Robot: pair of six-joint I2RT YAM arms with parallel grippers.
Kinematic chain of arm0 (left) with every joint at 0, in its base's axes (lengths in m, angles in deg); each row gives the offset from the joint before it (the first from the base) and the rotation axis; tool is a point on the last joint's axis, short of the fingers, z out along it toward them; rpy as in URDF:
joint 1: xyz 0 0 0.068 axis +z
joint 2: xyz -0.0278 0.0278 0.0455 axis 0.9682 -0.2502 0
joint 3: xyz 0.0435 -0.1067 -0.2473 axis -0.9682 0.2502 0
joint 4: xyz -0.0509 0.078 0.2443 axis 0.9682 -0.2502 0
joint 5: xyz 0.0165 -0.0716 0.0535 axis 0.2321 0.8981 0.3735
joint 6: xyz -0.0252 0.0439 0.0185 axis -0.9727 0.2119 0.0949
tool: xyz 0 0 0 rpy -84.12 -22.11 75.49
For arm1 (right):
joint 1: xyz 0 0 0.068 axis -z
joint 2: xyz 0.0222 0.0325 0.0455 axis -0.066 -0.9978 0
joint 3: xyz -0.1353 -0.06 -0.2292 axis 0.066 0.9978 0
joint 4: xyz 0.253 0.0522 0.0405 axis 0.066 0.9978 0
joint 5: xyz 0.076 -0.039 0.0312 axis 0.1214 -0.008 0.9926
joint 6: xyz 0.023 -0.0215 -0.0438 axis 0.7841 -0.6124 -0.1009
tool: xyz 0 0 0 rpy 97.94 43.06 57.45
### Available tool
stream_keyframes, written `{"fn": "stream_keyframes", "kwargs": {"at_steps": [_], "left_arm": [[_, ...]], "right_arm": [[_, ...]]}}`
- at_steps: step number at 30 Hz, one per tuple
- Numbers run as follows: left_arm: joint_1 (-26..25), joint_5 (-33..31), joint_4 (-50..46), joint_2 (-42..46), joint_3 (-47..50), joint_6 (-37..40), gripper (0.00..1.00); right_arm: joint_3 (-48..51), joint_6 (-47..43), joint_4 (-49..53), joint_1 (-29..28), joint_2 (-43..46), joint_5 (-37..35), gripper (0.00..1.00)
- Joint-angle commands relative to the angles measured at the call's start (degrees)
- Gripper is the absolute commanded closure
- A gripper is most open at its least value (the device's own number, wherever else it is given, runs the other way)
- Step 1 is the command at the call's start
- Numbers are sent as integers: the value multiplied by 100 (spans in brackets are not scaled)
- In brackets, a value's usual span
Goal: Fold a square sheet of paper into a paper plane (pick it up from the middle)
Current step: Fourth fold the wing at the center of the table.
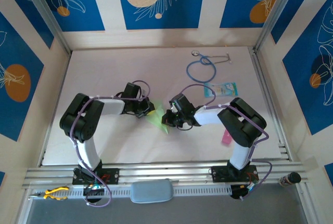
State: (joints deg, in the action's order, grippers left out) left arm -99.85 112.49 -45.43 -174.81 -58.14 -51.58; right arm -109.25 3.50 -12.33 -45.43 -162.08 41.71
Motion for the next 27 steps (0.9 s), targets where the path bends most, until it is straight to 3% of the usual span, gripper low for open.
{"fn": "stream_keyframes", "kwargs": {"at_steps": [1,18,27], "left_arm": [[273,-445,-244,-163,-194,235,90],[775,-446,-798,-424,-930,648,90],[734,-207,-589,324,-801,620,88]], "right_arm": [[318,-135,990,-89,-334,-155,100],[301,-219,1021,-89,-367,-85,100],[214,-305,1163,-74,-355,-102,100]]}}
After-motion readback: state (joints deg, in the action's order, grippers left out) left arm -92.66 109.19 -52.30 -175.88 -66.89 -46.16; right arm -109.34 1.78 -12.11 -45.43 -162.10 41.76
